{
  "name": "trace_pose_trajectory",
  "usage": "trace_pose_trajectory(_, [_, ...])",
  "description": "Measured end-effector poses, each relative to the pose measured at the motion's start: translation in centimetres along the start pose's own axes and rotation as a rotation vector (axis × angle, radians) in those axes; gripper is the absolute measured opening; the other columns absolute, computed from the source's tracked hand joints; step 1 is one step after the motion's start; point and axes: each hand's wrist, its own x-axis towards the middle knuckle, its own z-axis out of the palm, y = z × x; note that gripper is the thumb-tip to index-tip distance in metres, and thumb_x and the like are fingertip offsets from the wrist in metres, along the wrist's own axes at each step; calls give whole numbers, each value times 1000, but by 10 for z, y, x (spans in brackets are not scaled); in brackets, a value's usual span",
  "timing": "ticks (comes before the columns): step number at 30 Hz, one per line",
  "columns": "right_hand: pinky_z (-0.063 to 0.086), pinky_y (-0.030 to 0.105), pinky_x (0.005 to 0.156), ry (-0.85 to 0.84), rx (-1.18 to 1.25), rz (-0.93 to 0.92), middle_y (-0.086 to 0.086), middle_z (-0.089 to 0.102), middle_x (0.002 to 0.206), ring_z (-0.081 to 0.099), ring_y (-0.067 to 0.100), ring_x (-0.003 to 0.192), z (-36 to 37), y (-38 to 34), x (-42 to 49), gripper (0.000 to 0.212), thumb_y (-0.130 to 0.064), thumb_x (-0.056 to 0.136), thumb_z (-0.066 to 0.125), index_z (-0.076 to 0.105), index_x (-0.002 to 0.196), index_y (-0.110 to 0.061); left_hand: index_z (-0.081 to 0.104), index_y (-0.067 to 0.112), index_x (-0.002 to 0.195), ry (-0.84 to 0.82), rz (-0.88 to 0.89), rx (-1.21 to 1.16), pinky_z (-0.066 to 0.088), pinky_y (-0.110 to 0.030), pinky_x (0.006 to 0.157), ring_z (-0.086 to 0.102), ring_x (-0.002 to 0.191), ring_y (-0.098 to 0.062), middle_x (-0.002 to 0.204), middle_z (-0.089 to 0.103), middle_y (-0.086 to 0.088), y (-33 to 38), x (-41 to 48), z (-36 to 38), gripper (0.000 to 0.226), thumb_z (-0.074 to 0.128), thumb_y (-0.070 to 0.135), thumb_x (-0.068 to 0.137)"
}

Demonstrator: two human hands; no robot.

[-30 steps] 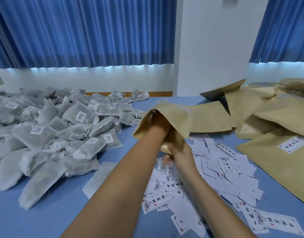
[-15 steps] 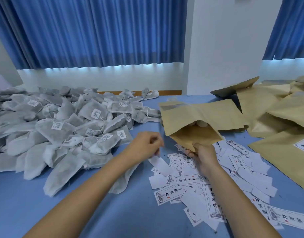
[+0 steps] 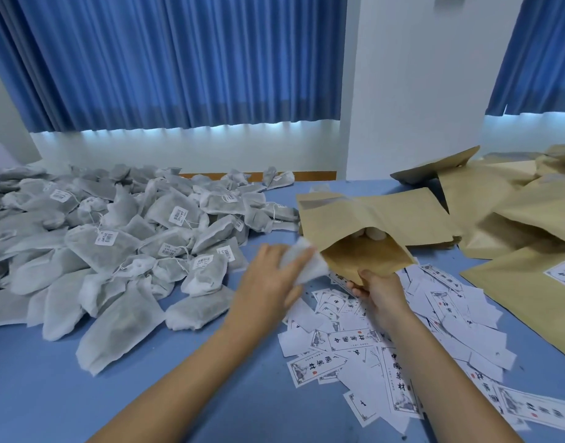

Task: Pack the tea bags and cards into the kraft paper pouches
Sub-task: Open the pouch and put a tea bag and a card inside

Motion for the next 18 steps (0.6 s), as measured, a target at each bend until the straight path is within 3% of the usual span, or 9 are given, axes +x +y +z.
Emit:
trace_pose_trajectory(1, [44,18,40,-5,-22,-19,11,60,74,55,15,49,0,0,0,9,0,96,47,55,92,-3,46,16,136,71,166,-19,47,-33,71,51,96,-30,112,59,-17,14,5,4,71,73,5,71])
trace_pose_trajectory(3, [43,20,46,-52,-94,-94,4,60,65,54,14,54,2,-1,-4,10,-5,94,51,58,87,-7,37,15,139,56,269,-31,48,-36,74,53,100,-32,120,57,-20,38,22,20,77,70,-2,71])
trace_pose_trajectory(5, [46,22,52,-68,-157,-140,3,61,66,56,14,61,3,-3,-8,13,-5,92,50,60,85,-9,38,12,140,-51,184,1,44,-40,83,50,107,-35,124,52,-21,58,47,40,71,64,-4,76])
trace_pose_trajectory(9, [41,15,40,-2,-290,-172,3,59,54,56,2,43,3,-2,-10,25,7,89,40,55,73,-6,42,11,135,-386,-133,161,32,-38,100,39,123,-33,131,41,-15,68,110,91,41,48,14,95])
trace_pose_trajectory(12, [46,19,43,-97,-248,-169,9,63,59,59,10,43,4,1,-11,13,6,93,46,58,88,4,36,16,139,-552,-48,225,28,-29,100,38,127,-26,140,39,-10,51,141,111,39,37,27,102])
trace_pose_trajectory(15, [50,20,47,-72,-129,-88,14,65,71,62,14,48,0,-5,-5,12,4,95,48,58,100,6,24,12,147,-737,-55,162,22,-30,109,31,136,-25,149,30,-10,50,145,113,48,37,20,102])
trace_pose_trajectory(16, [48,20,46,-51,-106,-61,13,67,70,63,15,51,-3,-7,-1,13,4,94,47,59,97,3,23,11,148,-764,-41,173,22,-30,109,30,136,-25,150,30,-10,52,140,112,49,36,19,102])
trace_pose_trajectory(18, [41,19,42,-6,-122,-22,9,67,63,62,16,54,-9,-11,4,19,0,94,44,60,84,-5,30,9,146,-651,27,188,28,-30,106,36,132,-26,146,36,-13,60,131,104,46,35,20,102])
